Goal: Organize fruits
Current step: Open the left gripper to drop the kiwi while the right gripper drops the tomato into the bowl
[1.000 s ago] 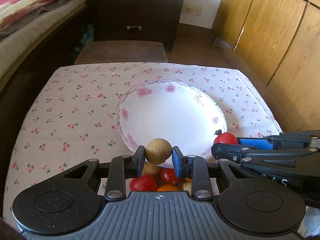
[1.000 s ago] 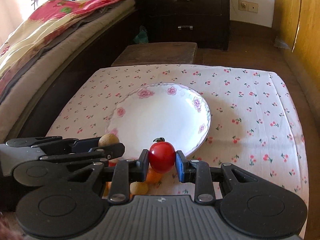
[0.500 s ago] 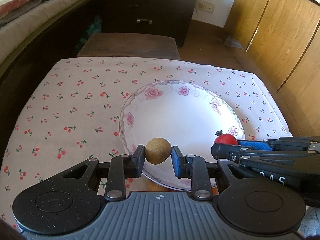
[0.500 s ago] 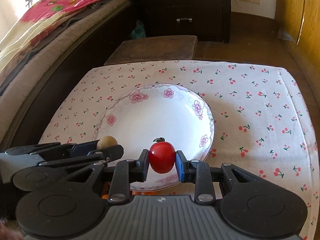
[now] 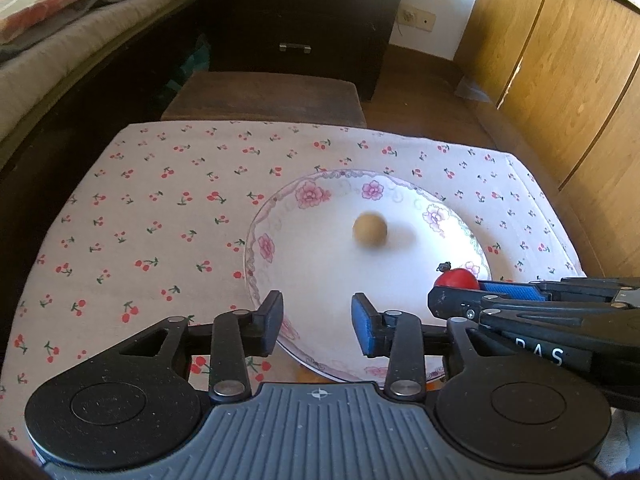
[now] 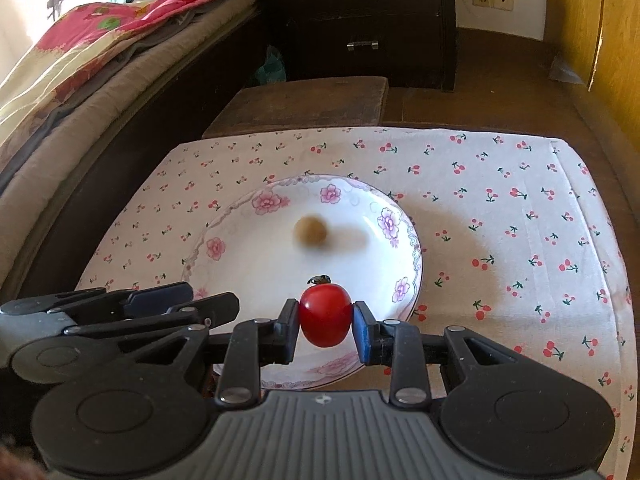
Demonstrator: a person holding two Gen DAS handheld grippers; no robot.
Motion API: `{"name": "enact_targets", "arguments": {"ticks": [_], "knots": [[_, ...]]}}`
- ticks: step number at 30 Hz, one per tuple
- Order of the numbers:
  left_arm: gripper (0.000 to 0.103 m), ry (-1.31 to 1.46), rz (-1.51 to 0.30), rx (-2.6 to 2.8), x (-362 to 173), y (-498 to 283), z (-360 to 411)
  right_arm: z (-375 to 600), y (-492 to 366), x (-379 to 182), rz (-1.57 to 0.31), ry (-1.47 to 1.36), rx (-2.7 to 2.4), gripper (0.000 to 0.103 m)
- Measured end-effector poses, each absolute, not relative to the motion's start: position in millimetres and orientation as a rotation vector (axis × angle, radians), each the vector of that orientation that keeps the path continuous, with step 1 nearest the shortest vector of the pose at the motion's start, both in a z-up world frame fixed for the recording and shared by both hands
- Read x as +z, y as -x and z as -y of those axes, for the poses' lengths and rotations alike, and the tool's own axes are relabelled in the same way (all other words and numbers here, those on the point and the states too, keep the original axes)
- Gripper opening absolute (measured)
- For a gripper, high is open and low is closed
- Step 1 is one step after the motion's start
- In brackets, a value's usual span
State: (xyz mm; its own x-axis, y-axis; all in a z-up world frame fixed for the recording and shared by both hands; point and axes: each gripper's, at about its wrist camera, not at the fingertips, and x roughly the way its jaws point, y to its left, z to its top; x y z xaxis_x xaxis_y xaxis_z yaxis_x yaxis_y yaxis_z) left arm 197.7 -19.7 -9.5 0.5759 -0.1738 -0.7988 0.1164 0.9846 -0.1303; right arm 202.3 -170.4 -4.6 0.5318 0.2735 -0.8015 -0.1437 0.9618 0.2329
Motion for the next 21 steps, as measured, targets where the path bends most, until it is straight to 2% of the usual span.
{"name": "enact_targets", "arguments": {"ticks": [21], "knots": [[0.059, 0.089, -0.902, -0.177, 5, -183, 11, 170, -185, 13, -0.935, -0.143, 0.258, 0.031]]}}
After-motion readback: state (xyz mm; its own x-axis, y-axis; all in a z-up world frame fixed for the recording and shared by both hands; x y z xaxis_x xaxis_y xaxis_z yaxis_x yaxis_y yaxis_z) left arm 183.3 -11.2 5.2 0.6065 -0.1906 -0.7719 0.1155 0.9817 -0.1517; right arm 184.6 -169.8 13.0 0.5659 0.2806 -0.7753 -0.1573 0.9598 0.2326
